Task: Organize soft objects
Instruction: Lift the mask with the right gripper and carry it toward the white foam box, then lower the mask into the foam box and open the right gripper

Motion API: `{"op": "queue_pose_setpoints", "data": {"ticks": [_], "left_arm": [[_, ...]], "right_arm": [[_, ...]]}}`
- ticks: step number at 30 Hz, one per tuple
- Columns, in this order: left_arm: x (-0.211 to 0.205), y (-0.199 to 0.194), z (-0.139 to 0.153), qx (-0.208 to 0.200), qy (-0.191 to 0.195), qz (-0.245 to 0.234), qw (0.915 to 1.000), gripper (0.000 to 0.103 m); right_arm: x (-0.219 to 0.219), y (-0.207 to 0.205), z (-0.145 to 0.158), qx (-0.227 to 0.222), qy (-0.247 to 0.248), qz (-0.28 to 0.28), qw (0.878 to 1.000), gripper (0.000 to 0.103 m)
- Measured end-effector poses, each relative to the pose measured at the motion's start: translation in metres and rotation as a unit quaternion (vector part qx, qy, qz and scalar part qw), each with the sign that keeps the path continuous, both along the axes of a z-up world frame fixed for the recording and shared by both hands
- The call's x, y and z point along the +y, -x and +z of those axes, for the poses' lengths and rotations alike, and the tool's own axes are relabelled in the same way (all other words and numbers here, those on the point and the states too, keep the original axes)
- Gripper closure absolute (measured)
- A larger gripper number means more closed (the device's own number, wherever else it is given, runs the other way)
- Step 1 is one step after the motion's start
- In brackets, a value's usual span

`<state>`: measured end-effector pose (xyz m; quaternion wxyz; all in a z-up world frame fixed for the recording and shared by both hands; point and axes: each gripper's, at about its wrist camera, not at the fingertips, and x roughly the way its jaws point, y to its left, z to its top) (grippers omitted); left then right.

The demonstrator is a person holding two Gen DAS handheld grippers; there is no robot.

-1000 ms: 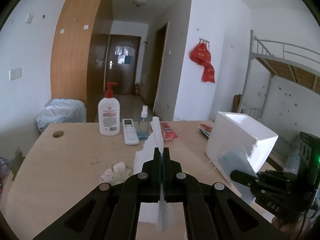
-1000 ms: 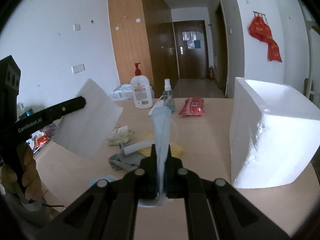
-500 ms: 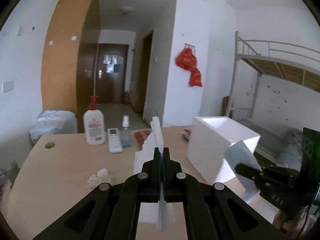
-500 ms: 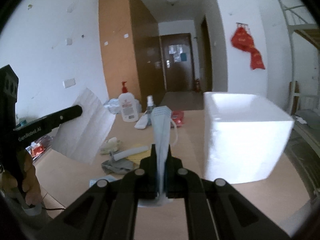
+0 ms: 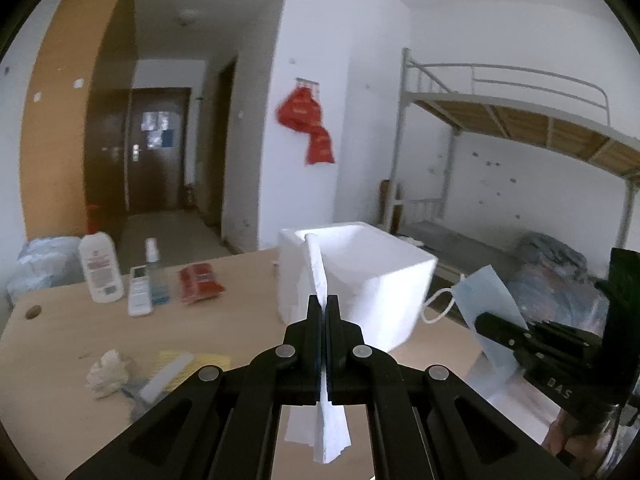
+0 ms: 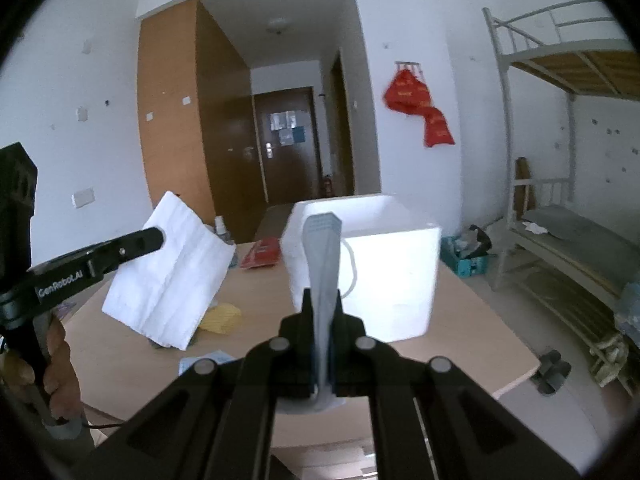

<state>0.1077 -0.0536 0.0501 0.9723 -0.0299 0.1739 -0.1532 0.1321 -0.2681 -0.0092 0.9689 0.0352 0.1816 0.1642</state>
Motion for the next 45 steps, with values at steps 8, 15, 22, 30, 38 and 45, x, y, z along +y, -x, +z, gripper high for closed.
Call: {"op": "queue_pose_setpoints", "data": {"ticks": [8,15,22,30,38,45], "left_arm": [[-0.029,0.004,0.003,-0.005,-0.007,-0.031,0.9995,0.102],[-0.037,-0.002,0.019,-0.01,-0.005,-0.03,0.9995,0.102],[-0.047,-0.019,0.044,-0.021,0.001,-0.031,0.9993,0.102],[-0.068,-0.055,0.061,-0.02,-0.002,-0.033,0.9993,0.102],[-0.078,-0.093,0.074,-0.015,0.004,-0.042,0.999,0.102],[-0.08,-0.126,0.074,-0.007,0.019,-0.046,0.9987,0.102]], "right_arm": [[-0.012,0.0,0.001,-0.007,-0.007,-0.003,1.0,0.096],[-0.015,-0.008,0.019,-0.024,-0.009,0.001,1.0,0.096],[-0.017,-0.033,0.039,-0.038,-0.003,0.012,0.999,0.096],[-0.022,-0.062,0.05,-0.042,-0.004,0.017,0.999,0.096],[-0.022,-0.081,0.056,-0.047,-0.002,0.011,0.999,0.096],[-0.015,-0.1,0.058,-0.043,0.007,0.011,0.999,0.096]]}}
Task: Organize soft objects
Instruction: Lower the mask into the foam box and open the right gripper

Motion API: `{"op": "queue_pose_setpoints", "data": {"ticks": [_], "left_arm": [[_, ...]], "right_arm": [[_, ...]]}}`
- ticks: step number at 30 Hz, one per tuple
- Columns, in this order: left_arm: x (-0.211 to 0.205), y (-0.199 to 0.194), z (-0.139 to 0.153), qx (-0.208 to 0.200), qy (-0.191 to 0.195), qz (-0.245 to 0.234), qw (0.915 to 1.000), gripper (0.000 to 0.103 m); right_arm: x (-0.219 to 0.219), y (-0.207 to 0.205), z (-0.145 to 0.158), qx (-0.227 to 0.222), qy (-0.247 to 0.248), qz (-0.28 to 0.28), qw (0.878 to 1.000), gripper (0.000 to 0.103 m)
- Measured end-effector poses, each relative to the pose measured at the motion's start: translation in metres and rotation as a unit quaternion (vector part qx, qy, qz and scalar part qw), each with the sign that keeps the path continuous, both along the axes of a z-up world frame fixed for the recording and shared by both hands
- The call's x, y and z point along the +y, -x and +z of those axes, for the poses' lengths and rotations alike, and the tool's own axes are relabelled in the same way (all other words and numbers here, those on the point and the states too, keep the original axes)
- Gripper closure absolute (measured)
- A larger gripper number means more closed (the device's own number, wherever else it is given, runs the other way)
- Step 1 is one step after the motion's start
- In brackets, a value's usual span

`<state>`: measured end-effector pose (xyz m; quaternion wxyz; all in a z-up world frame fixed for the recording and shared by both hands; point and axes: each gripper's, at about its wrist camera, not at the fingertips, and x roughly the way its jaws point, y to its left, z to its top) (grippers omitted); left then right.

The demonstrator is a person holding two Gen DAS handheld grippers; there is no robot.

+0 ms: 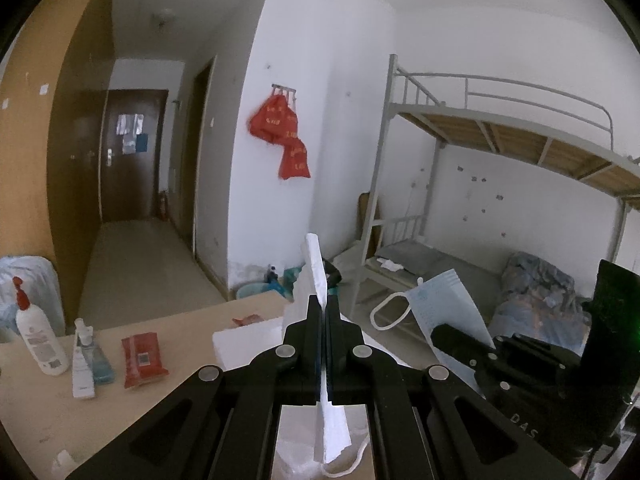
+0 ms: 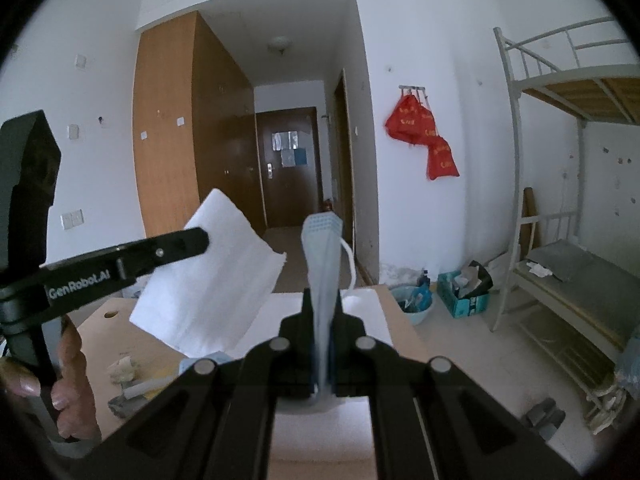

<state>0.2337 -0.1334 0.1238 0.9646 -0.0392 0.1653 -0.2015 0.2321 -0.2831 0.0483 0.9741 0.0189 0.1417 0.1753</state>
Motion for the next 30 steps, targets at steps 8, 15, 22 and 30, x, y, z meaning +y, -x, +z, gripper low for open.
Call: {"op": "queue_pose_setpoints", "data": {"ticks": [8,15,22,30], "left_arm": [[-0.005,-0.035,-0.014,0.027,0.003,-0.008,0.9996,0.102],[-0.017,-0.06,-0.028,0.055,-0.016,-0.02,0.9981,0.102],[-0.023,-0.067,-0.033,0.059,-0.032,-0.012,0.9977,0.101],[-0.024,-0.077,-0.038,0.087,-0.043,-0.002,0.9953,0.026]], "right_arm": [[-0.003,-0.02,-0.003,0.015,0.002,-0.006,1.0,0.096],[-0.009,-0.025,-0.006,0.024,-0.004,-0.011,1.0,0.096],[-0.009,-0.024,-0.003,0.026,-0.004,-0.012,1.0,0.096],[-0.01,-0.032,0.0,0.027,-0.003,-0.018,0.999,0.096]]}}
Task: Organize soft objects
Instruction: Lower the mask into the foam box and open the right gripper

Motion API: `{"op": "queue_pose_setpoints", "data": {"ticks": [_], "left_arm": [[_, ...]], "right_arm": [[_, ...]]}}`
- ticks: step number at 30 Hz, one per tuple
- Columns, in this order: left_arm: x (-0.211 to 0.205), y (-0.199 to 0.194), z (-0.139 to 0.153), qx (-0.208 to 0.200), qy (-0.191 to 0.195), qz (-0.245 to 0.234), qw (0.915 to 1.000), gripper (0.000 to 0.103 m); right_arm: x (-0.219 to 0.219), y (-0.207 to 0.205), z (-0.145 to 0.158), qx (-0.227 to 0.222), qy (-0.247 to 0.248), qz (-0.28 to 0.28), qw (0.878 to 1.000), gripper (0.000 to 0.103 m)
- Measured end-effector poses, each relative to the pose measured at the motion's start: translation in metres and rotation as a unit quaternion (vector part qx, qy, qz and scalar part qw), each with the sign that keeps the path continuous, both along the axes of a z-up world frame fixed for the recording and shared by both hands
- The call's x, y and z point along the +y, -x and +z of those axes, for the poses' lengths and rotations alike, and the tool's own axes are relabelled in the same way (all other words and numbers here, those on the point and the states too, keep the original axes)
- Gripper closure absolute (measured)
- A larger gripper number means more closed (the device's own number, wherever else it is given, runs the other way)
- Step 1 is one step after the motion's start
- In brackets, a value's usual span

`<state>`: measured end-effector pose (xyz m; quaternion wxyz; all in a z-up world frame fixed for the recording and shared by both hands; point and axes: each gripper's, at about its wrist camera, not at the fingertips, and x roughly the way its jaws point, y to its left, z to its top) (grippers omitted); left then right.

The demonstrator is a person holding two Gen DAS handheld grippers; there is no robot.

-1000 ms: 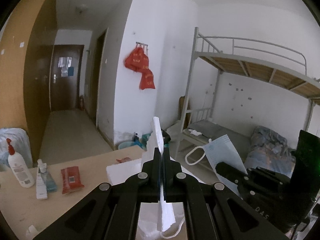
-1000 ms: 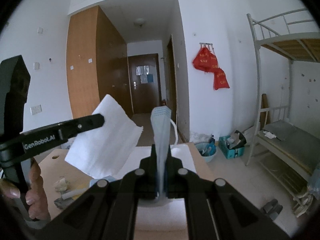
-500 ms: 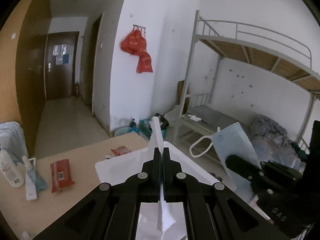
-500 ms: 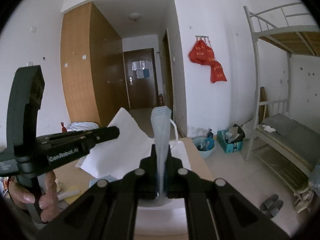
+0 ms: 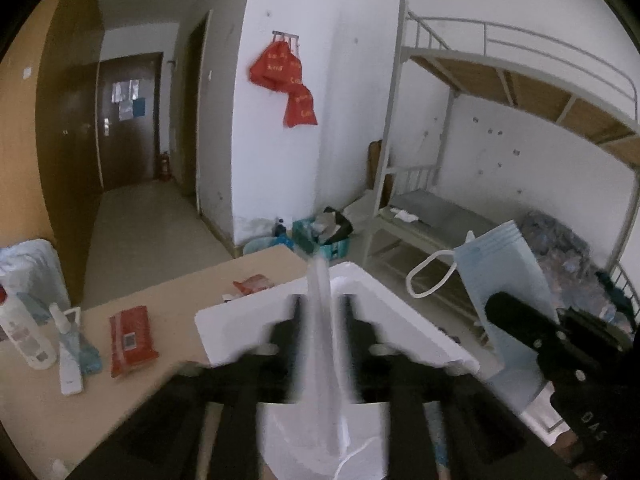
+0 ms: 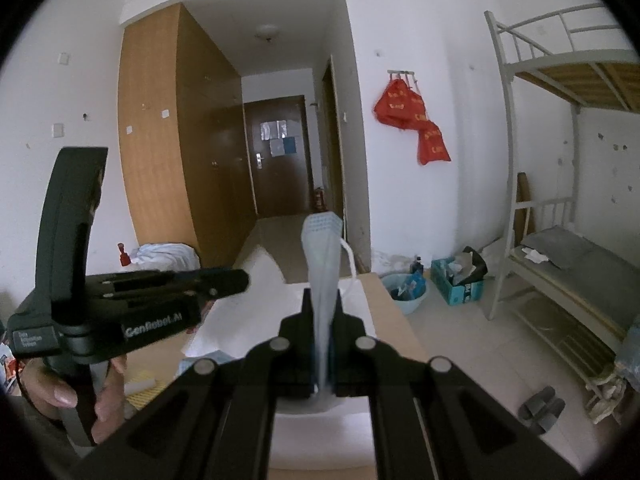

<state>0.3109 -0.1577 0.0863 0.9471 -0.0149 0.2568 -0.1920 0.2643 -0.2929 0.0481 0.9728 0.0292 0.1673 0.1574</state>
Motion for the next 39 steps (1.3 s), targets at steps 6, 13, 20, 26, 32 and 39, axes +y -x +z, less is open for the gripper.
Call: {"op": "queue_pose_setpoints", "data": {"ticks": [6,13,20,26,32,39], "left_arm": [[0.004,0.012,0.008,-0.053,-0.007,0.036,0.9979,0.001],[0.007,0.02,0.014,-0.065,-0.015,0.042,0.9969,0.001],[0.022,0.037,0.026,-0.09,-0.023,0.074,0.9929,0.001],[0.056,0.049,0.031,-0.103,-0.03,0.12,0.987,0.001],[0.089,0.052,0.031,-0.098,0.007,0.153,0.9834,0.001],[0.101,0.05,0.033,-0.096,0.016,0.156,0.9829,0.001]], "right_arm": [[-0.002,-0.007,-0.003,0.007,-0.001,-0.002,1.0,0.096],[-0.001,-0.013,0.001,-0.001,-0.002,0.008,1.0,0.096],[0.005,-0.024,-0.002,0.003,-0.003,0.027,1.0,0.096],[0.015,-0.04,-0.006,0.015,-0.006,0.047,0.999,0.096],[0.025,-0.048,-0.013,0.028,0.001,0.05,0.998,0.096],[0.033,-0.05,-0.017,0.04,0.007,0.053,0.998,0.088]]}}
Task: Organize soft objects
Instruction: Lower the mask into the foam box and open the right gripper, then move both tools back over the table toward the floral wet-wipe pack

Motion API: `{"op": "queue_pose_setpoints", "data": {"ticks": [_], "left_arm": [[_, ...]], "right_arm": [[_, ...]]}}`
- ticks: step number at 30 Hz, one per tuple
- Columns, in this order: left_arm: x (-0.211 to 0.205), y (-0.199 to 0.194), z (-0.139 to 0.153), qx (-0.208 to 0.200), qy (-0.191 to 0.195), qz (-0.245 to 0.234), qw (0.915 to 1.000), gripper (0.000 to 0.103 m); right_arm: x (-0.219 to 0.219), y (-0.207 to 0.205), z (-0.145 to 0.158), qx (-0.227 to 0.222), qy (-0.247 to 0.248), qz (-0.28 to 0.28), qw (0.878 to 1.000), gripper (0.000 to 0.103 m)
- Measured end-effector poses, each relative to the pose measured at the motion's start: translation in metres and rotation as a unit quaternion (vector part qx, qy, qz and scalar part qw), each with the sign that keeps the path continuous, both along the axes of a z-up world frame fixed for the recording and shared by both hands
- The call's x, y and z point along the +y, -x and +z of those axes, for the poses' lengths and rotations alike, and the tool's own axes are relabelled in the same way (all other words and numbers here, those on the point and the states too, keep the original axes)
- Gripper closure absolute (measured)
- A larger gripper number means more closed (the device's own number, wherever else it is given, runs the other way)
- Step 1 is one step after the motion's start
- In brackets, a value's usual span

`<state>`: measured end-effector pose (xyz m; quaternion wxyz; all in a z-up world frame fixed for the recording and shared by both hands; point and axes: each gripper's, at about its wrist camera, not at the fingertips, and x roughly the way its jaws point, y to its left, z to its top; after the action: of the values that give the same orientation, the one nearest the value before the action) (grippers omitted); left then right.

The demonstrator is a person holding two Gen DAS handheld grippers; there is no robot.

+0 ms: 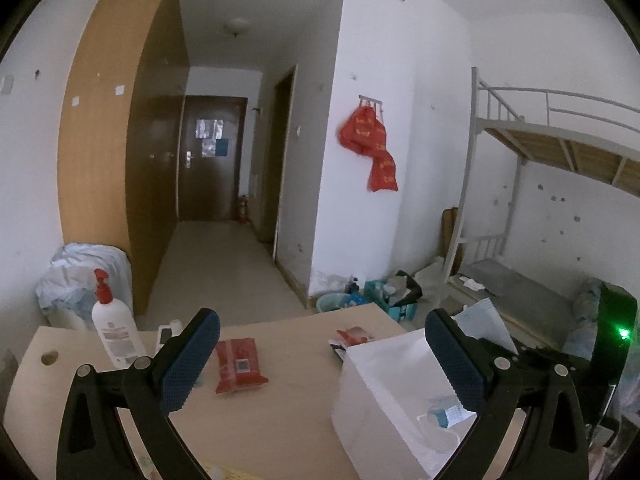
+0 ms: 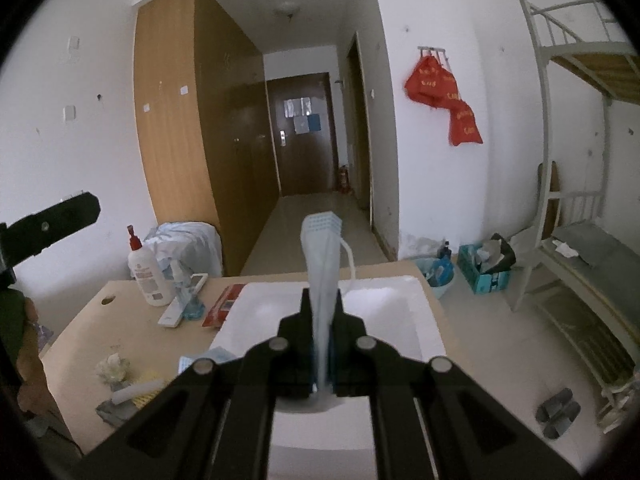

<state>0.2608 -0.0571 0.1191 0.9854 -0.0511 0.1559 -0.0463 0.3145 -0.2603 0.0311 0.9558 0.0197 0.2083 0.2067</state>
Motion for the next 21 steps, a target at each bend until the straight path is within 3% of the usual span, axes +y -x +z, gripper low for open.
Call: {"op": "queue_pose_setpoints", "data": {"ticks": [1,3,5,21], "left_arm": [[0.001,0.0,0.0,0.0,0.001,0.001,1.0,0.001],[0.002,0.0,0.0,-0.001,0.0,0.002,1.0,0.001],[0.004,0.0,0.001,-0.001,0.002,0.0,1.0,0.001],[0.006,0.002,0.003,-0.003,0.006,-0.003,1.0,0.001]], "right_arm": [[0.0,-0.002,0.0,0.001,0.001,-0.002,1.0,0.082],[0.001,-0.003,0.001,-0.001,0.004,-0.014,1.0,0.036],[0.0,-0.002,0.001,-0.008,0.001,-0.018,1.0,0.023],[0.001,0.012,0.002,-0.01,0.001,-0.017,1.0,0.022]]}}
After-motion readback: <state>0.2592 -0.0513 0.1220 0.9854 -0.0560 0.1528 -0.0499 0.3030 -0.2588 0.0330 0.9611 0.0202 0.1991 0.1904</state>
